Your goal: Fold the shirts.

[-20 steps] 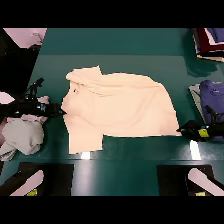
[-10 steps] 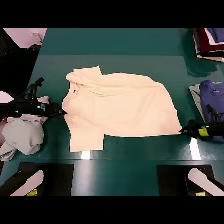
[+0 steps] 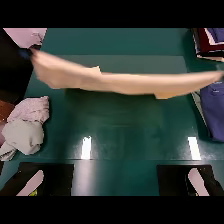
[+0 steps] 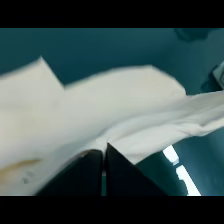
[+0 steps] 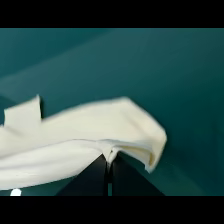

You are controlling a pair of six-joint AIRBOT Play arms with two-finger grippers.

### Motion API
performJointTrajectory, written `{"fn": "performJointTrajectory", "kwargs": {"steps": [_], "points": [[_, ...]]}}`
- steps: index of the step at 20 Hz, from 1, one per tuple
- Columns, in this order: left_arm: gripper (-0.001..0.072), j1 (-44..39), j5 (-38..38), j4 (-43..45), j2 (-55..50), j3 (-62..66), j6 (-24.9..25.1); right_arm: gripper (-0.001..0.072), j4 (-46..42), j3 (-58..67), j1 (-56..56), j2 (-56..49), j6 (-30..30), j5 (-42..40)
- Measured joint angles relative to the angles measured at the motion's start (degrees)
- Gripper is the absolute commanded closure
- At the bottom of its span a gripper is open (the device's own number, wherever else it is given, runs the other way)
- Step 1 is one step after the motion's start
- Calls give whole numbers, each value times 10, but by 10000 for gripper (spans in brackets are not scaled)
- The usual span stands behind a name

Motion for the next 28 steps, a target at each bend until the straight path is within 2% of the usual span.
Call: {"fn": "performJointTrajectory", "kwargs": {"steps": [3, 6, 9, 12, 15, 19, 25, 28], "points": [[680, 0, 28, -3, 5, 187, -8, 694, 12, 167, 0, 6, 5, -8], [681, 0, 57, -5, 7, 321, -21, 695, 2, 331, 0, -16, 25, -3], [681, 0, 67, -6, 8, 400, -43, 695, -49, 475, 0, -49, 57, 23], [681, 0, 62, -7, 7, 410, -60, 695, -99, 553, -1, -74, 80, 66], [681, 0, 45, -6, 5, 323, -68, 696, -127, 523, -1, -88, 90, 101], [681, 0, 7, -4, -35, 144, -70, 696, -144, 390, 18, -128, 86, 125], [680, -9, -25, -1, -196, -27, -43, 696, -259, 262, 143, -292, 82, 142], [680, -26, 8, -1, -295, -48, -21, 695, -304, 253, 196, -398, 81, 120]]}}
